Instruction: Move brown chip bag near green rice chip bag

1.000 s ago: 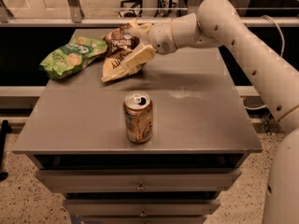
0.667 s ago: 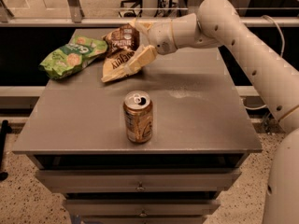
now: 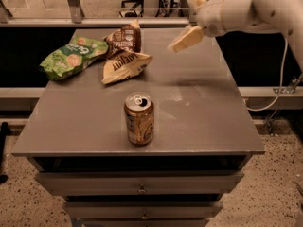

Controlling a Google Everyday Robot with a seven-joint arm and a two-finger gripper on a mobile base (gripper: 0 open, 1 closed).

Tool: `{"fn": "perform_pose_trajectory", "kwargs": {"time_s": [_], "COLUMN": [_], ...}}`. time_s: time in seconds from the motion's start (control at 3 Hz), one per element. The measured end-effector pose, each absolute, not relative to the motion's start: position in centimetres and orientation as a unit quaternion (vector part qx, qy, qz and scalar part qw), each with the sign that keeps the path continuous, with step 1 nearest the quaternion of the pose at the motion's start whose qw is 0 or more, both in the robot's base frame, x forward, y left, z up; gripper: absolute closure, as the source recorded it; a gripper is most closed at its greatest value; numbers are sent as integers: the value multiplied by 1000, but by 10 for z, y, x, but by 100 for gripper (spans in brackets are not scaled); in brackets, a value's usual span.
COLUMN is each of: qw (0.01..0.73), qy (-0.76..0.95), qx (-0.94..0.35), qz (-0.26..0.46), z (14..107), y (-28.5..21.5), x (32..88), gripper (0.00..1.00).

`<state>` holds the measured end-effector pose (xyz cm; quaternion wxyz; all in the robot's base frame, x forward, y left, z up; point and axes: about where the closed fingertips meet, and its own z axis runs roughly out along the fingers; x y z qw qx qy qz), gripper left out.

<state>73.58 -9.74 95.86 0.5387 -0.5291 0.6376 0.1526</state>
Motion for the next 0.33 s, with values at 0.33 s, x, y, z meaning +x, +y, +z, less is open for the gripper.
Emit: {"fn": "perform_pose_trajectory", "kwargs": {"time_s": [0.33], "qw": [540], "qy": [638], "qx": [-528], "qz": [150], "z": [960], "y": [-99], "x": [738], "gripper": [0]}}
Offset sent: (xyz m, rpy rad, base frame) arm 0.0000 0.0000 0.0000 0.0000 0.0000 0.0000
